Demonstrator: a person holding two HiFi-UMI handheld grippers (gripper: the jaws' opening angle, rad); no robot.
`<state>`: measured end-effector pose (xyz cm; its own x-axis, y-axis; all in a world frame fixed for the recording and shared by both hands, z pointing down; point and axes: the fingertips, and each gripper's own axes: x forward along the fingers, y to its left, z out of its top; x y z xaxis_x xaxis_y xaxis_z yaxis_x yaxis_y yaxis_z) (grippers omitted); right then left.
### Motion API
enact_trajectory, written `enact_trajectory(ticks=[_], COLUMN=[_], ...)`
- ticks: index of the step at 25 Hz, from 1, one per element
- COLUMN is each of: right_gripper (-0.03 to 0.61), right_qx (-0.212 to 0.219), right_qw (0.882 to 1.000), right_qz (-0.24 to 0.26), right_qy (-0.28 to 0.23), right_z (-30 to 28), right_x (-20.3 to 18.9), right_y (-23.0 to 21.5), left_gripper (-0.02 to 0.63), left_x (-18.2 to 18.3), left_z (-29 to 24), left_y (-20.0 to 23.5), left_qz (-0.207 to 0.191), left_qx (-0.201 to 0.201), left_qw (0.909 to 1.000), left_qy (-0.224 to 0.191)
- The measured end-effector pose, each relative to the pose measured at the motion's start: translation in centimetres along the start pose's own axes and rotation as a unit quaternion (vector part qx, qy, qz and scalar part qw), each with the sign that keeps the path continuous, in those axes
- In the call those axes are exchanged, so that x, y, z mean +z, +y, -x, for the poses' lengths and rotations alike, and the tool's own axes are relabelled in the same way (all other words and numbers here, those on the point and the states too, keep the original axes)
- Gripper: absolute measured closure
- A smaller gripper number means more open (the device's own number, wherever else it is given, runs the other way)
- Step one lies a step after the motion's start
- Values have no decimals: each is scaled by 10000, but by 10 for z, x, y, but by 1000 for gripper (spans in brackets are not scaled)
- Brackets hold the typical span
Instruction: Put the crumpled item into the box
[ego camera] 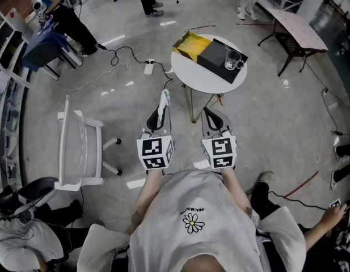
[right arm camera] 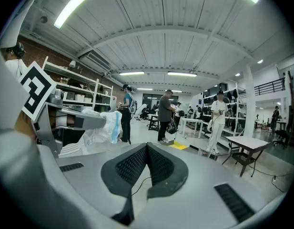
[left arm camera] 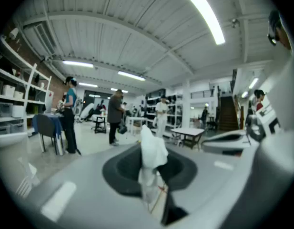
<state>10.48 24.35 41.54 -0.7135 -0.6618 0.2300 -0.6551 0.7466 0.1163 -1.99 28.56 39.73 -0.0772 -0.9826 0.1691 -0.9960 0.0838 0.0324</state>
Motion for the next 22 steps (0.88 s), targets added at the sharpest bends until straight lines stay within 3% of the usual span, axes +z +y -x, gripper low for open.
enact_trajectory(ticks=[11, 17, 22], right_gripper=[580, 580, 580], right_qx=[-37, -119, -57], right_qw=[10000, 9994, 9985], right_qz=[25, -311, -521], right_qy=[64, 11, 184], right_z=[-5, -10, -20], right_x=[1, -4, -17], right_y=[-11, -22, -21], left_gripper=[554, 554, 554], left_x=[2, 1, -15], left_z=[-15, -20, -25], left_y=[-6, -10, -6], left_qz=[9, 9, 101], left_qx=[-121, -152, -108], left_qw=[9999, 9999, 9994], left_qy=[19, 50, 310])
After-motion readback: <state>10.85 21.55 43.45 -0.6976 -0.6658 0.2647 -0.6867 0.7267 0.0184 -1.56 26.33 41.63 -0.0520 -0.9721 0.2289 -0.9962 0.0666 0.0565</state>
